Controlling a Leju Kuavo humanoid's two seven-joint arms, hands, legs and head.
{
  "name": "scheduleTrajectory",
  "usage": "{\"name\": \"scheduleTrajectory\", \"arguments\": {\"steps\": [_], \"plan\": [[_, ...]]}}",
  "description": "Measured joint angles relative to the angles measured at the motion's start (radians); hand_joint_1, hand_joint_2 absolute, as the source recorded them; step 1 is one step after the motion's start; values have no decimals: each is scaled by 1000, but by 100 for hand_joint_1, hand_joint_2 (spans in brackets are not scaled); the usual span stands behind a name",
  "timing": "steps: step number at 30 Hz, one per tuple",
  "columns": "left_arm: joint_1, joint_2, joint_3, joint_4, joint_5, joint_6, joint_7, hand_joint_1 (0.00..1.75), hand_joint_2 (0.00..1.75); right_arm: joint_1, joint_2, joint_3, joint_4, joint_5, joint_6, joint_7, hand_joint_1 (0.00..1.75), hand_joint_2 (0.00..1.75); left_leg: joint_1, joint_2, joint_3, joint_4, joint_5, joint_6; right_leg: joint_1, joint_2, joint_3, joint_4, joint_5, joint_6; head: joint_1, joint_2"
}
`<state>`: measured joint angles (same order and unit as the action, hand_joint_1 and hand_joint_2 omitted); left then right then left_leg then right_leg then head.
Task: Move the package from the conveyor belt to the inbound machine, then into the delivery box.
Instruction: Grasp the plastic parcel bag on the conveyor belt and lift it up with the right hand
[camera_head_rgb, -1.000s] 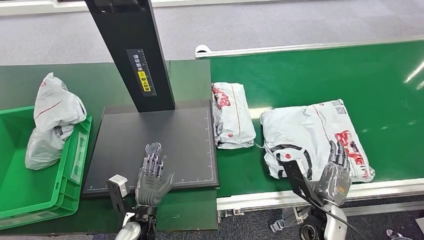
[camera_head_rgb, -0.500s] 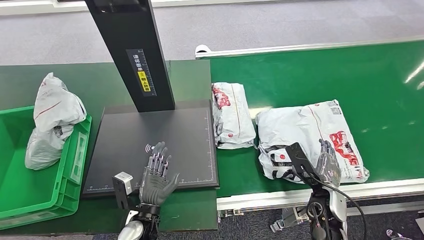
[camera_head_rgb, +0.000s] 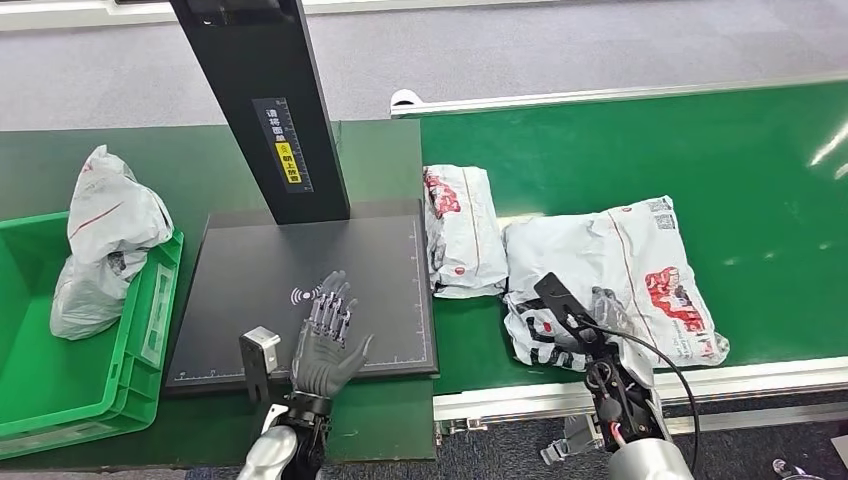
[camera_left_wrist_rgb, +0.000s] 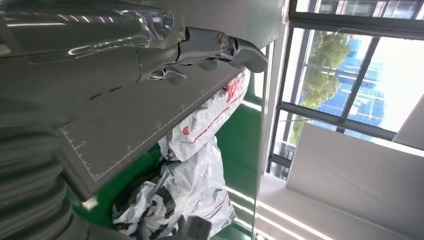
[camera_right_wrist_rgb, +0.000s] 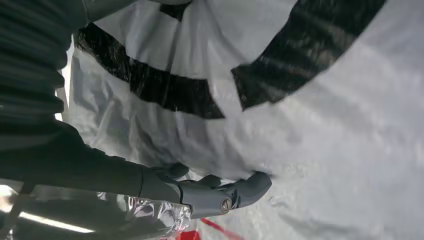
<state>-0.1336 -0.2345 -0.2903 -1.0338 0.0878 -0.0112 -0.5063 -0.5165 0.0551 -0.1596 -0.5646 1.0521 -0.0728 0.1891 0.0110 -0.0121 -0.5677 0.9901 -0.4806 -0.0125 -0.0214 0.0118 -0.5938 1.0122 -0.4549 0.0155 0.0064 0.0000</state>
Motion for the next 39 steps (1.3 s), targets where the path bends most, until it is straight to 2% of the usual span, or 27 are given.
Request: {"name": "scheduleTrajectory", "arguments": {"steps": [1, 2, 5, 6, 12, 14, 18, 21, 24, 31, 34, 39], "plan": [[-17, 0, -4, 19, 6, 0, -5, 0, 175, -15, 2, 7, 30, 14, 28, 19, 0, 175, 0, 0, 1, 0, 0, 0, 0, 0, 1, 0, 0, 0, 0, 0], [-33, -1, -9, 40, 13, 0, -11, 0, 175, -28, 5, 14, 57, 24, 53, 35, 38, 175, 0, 1, 2, 0, 0, 0, 0, 1, 2, 0, 0, 0, 0, 0], [-69, -5, -22, 94, 30, 0, -32, 0, 175, -58, 15, 34, 119, 41, 99, 60, 169, 175, 0, 2, 7, 0, -1, 0, 0, 2, 6, 0, 0, 0, 0, 0], [-75, -6, -25, 105, 35, 2, -35, 0, 175, -64, 18, 39, 133, 44, 106, 63, 175, 175, 0, 3, 8, 0, -1, 0, 0, 3, 7, 0, 0, 0, 0, 0], [-77, -9, -33, 113, 52, 21, -24, 0, 175, -86, 29, 53, 172, 35, 98, 33, 175, 175, 0, 6, 15, 0, -2, 0, 0, 5, 13, -1, 0, 0, 0, 0], [-68, -8, -32, 103, 53, 30, -17, 0, 175, -86, 34, 53, 173, 13, 55, -9, 175, 175, 0, 6, 15, 0, -2, 0, 1, 5, 15, -1, 0, -1, 0, 0], [-30, -2, -26, 55, 48, 51, -3, 0, 175, -65, 57, 49, 141, -72, -48, -144, 175, 175, 1, 6, 14, 0, -1, 0, 1, 6, 13, 0, 1, -2, 0, 0], [-1, 0, -17, 19, 37, 59, 3, 0, 175, -31, 80, 58, 55, -132, -73, -181, 175, 175, 1, 5, 11, 0, -1, -1, 1, 5, 10, 0, 1, -2, 0, 0], [25, 3, -7, -16, 29, 67, 4, 0, 175, 31, 92, 86, -105, -190, -113, -205, 175, 175, 1, 2, 8, 0, -1, -1, 1, 3, 7, 0, 1, -1, 0, 0], [92, 12, 29, -106, 12, 75, -11, 0, 175, 265, 86, 173, -729, -245, -216, -191, 175, 175, 1, 1, -1, 0, -1, -1, 1, 2, -1, 0, 0, -1, 0, 0], [101, 13, 36, -127, 10, 74, -13, 0, 175, 315, 82, 189, -868, -245, -222, -189, 175, 175, 1, 1, -1, 0, -2, -1, 1, 2, -1, 0, 0, -1, 0, 0], [107, 13, 43, -142, 8, 74, -14, 0, 175, 349, 78, 204, -968, -245, -233, -195, 175, 175, 1, 1, 0, 0, -1, 0, 1, 2, -1, 0, 0, -1, 0, 0]]}}
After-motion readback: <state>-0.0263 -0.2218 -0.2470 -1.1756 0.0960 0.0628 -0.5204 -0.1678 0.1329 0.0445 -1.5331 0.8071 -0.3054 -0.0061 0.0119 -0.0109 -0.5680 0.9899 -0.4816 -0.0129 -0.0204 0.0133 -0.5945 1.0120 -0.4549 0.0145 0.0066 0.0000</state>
